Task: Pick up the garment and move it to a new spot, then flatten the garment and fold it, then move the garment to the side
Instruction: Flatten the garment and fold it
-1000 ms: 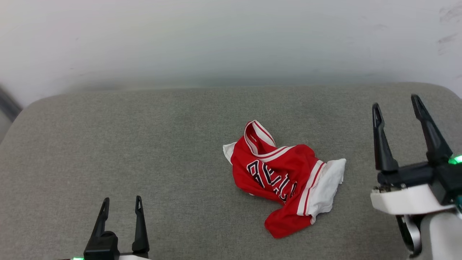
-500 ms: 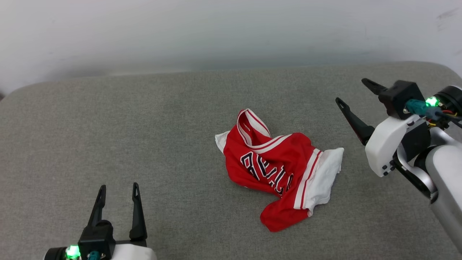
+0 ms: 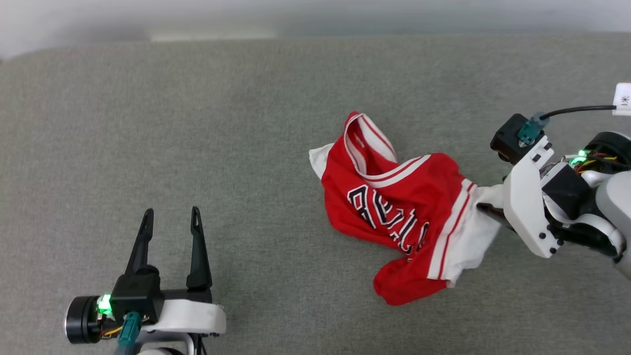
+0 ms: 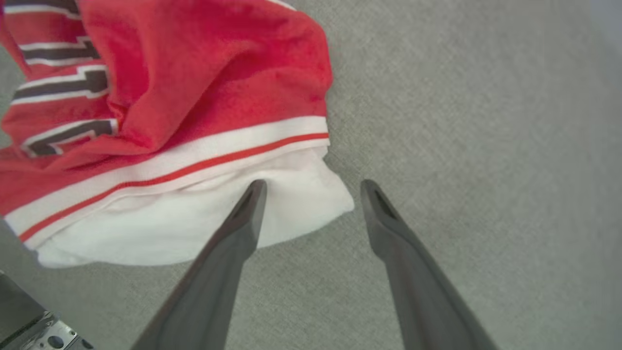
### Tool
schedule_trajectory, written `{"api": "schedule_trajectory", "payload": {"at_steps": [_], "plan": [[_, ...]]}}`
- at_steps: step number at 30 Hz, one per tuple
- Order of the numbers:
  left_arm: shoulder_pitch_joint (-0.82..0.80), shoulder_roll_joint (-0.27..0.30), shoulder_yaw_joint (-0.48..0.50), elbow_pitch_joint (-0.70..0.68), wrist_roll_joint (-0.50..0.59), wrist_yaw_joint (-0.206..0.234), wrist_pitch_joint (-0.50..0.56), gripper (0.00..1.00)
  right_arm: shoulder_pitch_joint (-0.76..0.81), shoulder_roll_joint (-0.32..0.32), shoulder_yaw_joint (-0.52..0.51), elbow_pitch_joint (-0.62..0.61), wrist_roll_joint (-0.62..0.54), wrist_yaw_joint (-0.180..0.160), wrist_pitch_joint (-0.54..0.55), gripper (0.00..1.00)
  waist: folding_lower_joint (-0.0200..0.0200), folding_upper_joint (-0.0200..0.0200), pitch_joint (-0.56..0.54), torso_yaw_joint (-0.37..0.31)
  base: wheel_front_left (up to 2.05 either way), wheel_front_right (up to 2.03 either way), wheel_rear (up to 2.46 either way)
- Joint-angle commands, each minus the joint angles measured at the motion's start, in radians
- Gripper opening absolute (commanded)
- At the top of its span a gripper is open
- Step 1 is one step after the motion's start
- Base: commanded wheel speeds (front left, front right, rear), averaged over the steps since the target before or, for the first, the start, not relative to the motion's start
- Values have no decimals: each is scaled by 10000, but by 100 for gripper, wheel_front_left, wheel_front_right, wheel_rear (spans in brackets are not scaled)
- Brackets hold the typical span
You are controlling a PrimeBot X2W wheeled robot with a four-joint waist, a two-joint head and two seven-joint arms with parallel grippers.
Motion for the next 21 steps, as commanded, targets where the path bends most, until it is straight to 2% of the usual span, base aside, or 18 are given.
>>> {"api": "schedule_trajectory", "payload": {"at_steps": [1, 7, 12, 13, 14, 21], "plan": [[-202, -5, -7, -30, 7, -26, -27, 100, -186, 156, 170, 253, 287, -7, 113, 100, -1, 0, 445, 307, 0, 0, 0], [-518, -51, -64, 35, -2, -59, -27, 100, 6, 367, 1501, 1044, 750, -4, 308, 100, -1, 0, 814, 573, 0, 0, 0], [-539, -72, -5, 116, 17, -8, -27, 100, 368, 365, 2636, 1328, 990, 19, 153, 100, -1, 0, 686, 488, 0, 0, 0], [-526, -75, -6, 131, 17, 0, -27, 100, 282, 348, 2675, 1308, 1022, 24, -63, 31, -1, 0, 620, 439, 0, 0, 0], [-505, -82, -10, 152, 12, 8, -27, 100, 158, 321, 2666, 1298, 1009, 22, -313, 0, -1, 0, 539, 391, 0, 0, 0], [-227, -87, 71, 216, 10, 5, -27, 100, -542, -671, 2348, 1016, 1091, -8, -1693, 0, -1, 0, -148, 39, 0, 0, 0]]}}
